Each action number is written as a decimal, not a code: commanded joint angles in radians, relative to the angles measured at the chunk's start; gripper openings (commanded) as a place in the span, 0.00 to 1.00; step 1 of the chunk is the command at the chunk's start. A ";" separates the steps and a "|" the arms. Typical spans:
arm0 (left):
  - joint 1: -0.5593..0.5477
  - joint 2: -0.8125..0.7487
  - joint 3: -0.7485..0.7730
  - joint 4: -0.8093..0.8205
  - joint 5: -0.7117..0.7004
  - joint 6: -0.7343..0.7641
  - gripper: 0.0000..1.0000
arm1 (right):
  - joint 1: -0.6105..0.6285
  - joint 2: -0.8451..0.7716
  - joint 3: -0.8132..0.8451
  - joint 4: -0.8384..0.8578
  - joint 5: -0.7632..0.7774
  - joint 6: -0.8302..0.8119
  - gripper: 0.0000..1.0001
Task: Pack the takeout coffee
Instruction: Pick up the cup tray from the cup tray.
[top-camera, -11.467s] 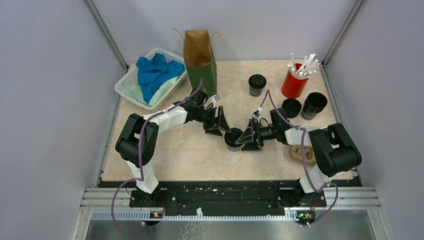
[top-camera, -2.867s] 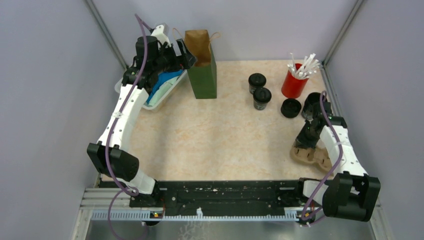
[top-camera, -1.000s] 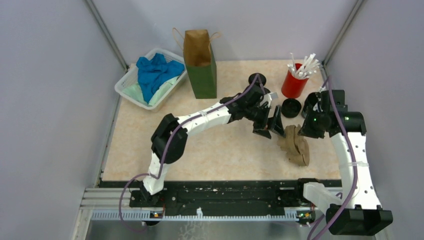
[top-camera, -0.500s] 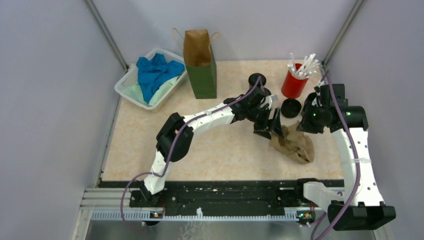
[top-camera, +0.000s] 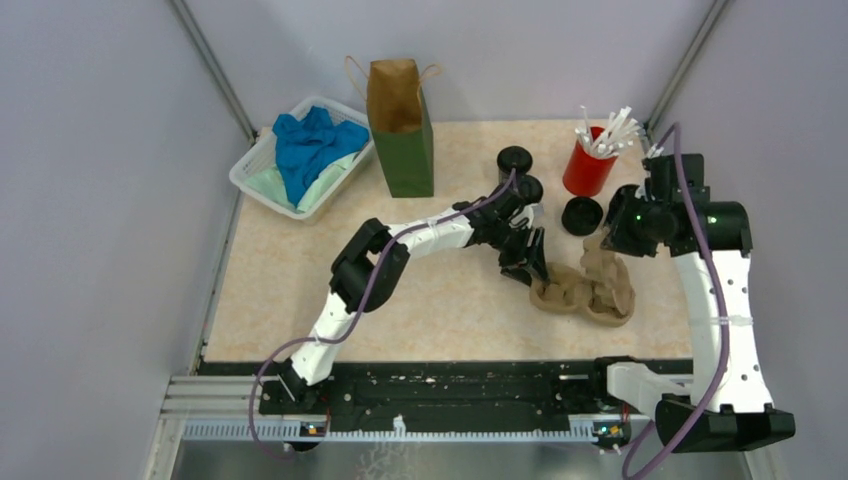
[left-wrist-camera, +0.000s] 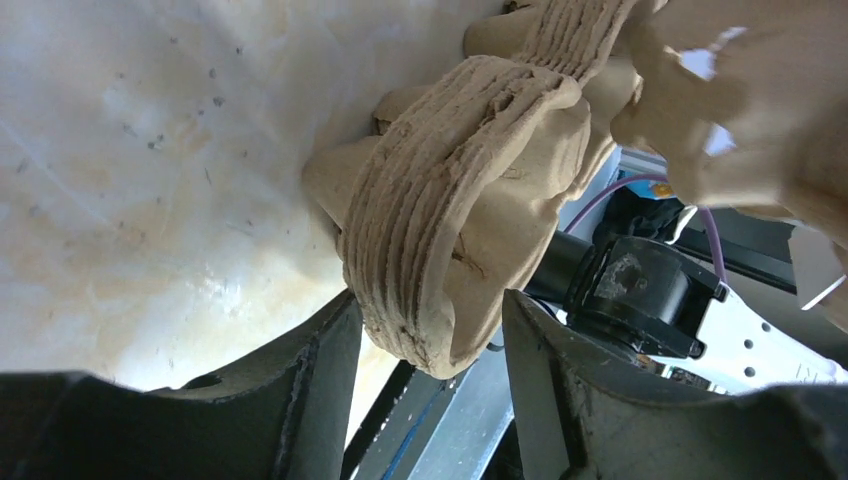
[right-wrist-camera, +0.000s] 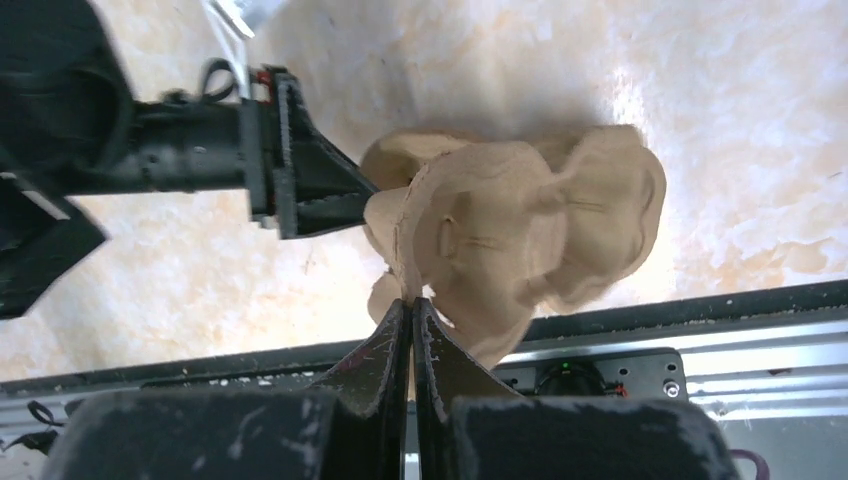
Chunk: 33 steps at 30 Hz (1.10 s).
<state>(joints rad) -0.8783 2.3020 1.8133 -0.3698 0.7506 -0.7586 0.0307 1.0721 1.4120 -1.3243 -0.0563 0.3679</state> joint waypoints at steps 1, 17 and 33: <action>-0.010 0.048 0.061 0.089 0.082 -0.034 0.58 | 0.006 -0.005 0.160 -0.072 0.050 0.019 0.00; -0.046 0.147 0.245 0.186 0.173 -0.121 0.65 | 0.005 -0.039 0.203 -0.009 0.065 -0.004 0.00; 0.087 -0.631 -0.229 0.060 -0.099 0.210 0.98 | 0.005 -0.025 0.152 0.174 -0.253 0.078 0.00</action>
<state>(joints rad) -0.7429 1.9038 1.6371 -0.4183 0.7464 -0.6422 0.0307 1.0389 1.5757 -1.2636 -0.1814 0.3607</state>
